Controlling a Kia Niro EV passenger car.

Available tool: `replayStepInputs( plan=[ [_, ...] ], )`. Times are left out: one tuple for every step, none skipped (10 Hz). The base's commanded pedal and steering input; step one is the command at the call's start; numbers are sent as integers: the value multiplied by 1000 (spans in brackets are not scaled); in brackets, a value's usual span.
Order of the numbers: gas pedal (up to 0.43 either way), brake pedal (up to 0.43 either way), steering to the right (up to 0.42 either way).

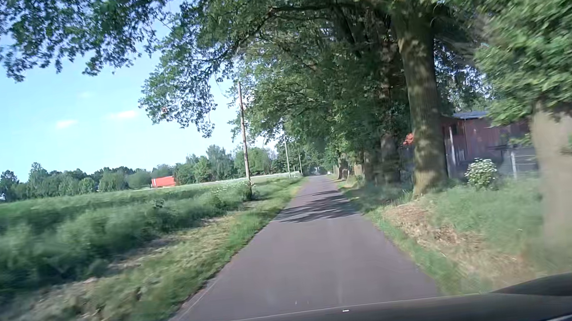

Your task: Follow the waypoints while adhering to traffic rules and regulations

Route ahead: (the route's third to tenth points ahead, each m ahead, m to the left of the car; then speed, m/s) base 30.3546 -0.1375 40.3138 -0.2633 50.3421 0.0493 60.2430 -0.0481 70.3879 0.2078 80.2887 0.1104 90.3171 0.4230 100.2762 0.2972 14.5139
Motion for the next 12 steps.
replayStepInputs(
  plan=[
    [0,6,0],
    [0,6,0],
    [67,6,1],
    [98,6,1],
    [110,6,1],
    [130,6,2],
    [130,6,2],
    [130,6,2],
    [130,6,2],
    [130,6,2],
    [130,6,2],
    [130,6,2]
  ],
)
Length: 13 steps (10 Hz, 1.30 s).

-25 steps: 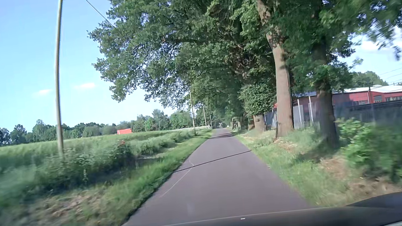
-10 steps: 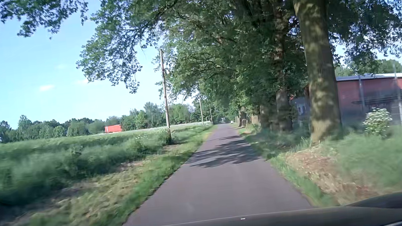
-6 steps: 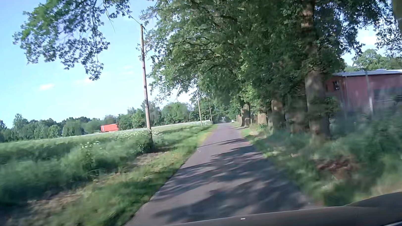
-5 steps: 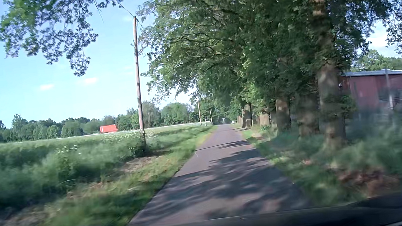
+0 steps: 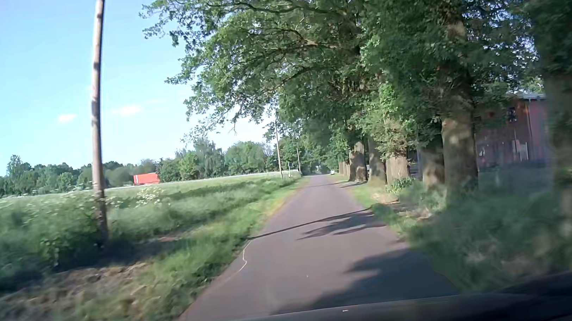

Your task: Follow the waypoints while adhering to traffic rules and regulations

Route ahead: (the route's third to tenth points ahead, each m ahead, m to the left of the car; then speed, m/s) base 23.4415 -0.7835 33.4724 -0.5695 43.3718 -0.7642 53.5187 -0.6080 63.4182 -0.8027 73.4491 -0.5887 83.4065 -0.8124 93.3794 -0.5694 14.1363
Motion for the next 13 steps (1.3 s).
replayStepInputs(
  plan=[
    [138,6,2],
    [138,6,2],
    [138,6,2],
    [138,6,4],
    [150,6,5],
    [150,6,5],
    [150,6,6],
    [150,6,5],
    [150,6,6],
    [150,6,6],
    [150,6,6],
    [150,6,5],
    [150,6,5]
  ],
)
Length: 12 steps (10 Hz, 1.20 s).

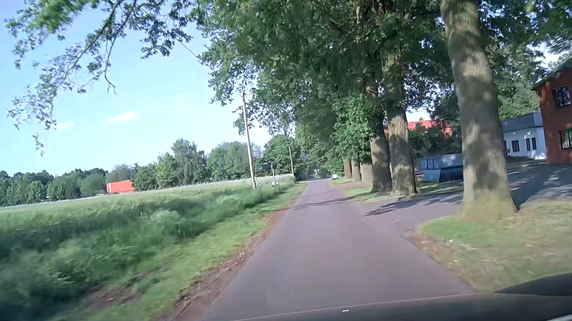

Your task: Follow the waypoints while adhering to traffic rules and regulations

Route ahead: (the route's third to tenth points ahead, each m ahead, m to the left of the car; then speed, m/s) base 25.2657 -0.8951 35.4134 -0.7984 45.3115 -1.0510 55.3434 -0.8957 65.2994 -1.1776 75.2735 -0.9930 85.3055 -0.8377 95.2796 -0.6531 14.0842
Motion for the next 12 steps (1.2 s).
replayStepInputs(
  plan=[
    [150,6,5],
    [150,6,5],
    [150,6,5],
    [150,6,5],
    [150,6,5],
    [150,6,4],
    [150,6,4],
    [150,6,4],
    [150,6,3],
    [150,6,2],
    [150,6,2],
    [150,6,1]
  ],
)
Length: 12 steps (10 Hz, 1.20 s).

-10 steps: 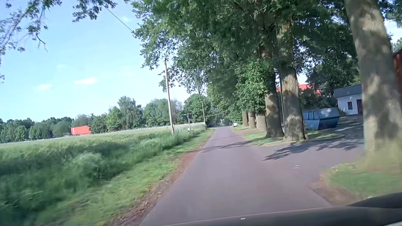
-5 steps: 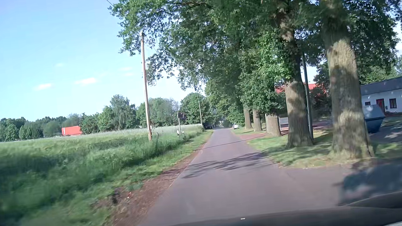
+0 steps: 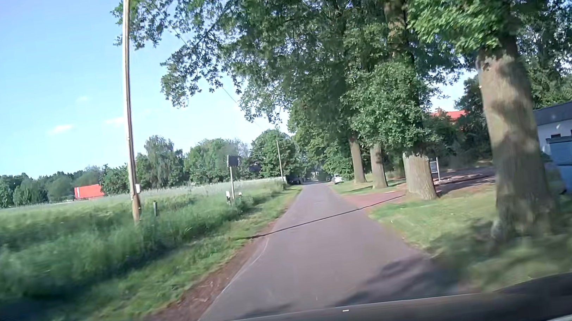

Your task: Follow the waypoints while adhering to traffic rules and regulations

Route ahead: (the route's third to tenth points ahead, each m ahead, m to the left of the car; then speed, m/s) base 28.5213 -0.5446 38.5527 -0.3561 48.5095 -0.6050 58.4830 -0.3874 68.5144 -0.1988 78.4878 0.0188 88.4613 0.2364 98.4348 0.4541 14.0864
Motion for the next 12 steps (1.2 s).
replayStepInputs(
  plan=[
    [150,6,1],
    [150,6,0],
    [150,6,-1],
    [150,6,-1],
    [150,6,-1],
    [150,6,-1],
    [150,6,-1],
    [150,6,-1],
    [150,6,-1],
    [150,6,-1],
    [150,6,-1],
    [130,6,-1]
  ],
)
